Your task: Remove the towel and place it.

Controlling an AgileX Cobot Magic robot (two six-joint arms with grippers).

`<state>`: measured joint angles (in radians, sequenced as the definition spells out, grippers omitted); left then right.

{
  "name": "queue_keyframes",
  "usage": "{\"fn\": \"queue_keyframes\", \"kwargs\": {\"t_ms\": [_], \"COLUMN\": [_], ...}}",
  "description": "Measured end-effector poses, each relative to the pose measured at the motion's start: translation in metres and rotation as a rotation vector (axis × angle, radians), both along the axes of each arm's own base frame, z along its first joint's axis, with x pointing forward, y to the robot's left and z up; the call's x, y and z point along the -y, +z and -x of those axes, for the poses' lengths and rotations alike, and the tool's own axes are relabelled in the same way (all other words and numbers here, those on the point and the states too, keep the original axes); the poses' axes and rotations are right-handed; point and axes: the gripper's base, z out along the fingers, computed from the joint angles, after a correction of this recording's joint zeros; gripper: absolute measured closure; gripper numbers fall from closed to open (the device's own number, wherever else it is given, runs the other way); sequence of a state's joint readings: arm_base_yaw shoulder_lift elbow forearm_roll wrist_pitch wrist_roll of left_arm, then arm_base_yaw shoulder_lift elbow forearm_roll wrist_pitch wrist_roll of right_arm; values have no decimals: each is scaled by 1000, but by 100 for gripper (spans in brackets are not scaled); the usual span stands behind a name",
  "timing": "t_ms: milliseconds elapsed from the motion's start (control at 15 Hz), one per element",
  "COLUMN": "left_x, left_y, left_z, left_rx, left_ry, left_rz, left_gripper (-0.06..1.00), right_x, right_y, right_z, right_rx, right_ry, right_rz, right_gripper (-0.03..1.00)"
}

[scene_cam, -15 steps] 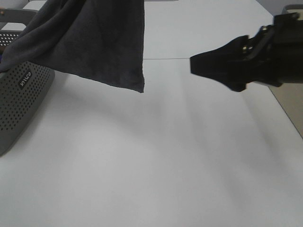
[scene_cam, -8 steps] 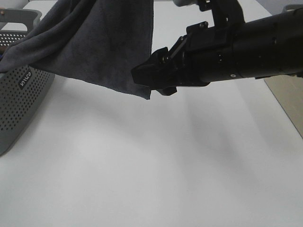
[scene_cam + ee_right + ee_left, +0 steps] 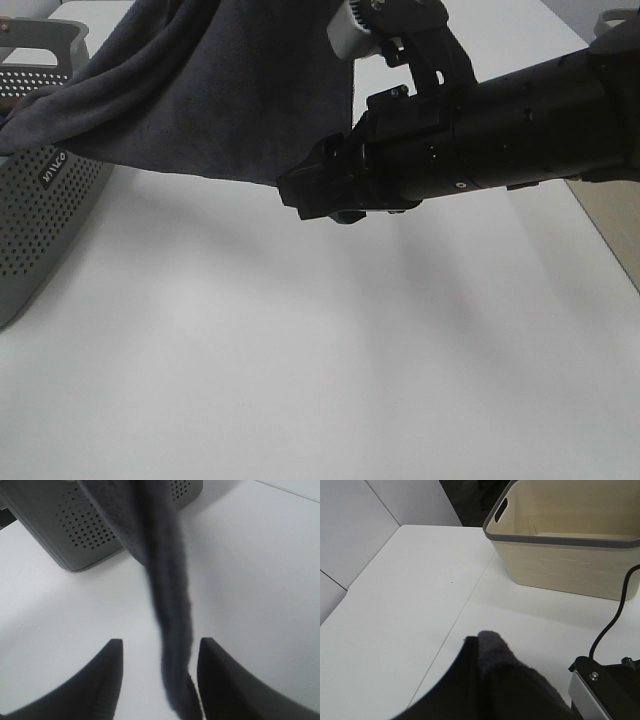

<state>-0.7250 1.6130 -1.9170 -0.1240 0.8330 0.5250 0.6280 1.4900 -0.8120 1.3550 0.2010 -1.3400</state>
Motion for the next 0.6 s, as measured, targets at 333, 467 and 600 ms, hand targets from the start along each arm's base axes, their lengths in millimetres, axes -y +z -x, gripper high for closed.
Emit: {"fn": "queue_keyframes", "kwargs": {"t_ms": [333,467,600], "left_x": [-2,-2,-2], "left_y": [-1,-2,-3], "left_z": [-1,-1,-1], "left_rx": [15,12,3], "left_ry": [12,13,12], "left_rz": [-29,-37,-46], "left_gripper": [94,94,94], "right_x": [-1,-1,-1], "right_y": [1,1,1], "right_z": [1,2,2], "right_rx": [-16,-34,-45], "right_ry": [5,-7,-7], "right_rz": [-14,-25,-32], "right_gripper": [71,83,95]}}
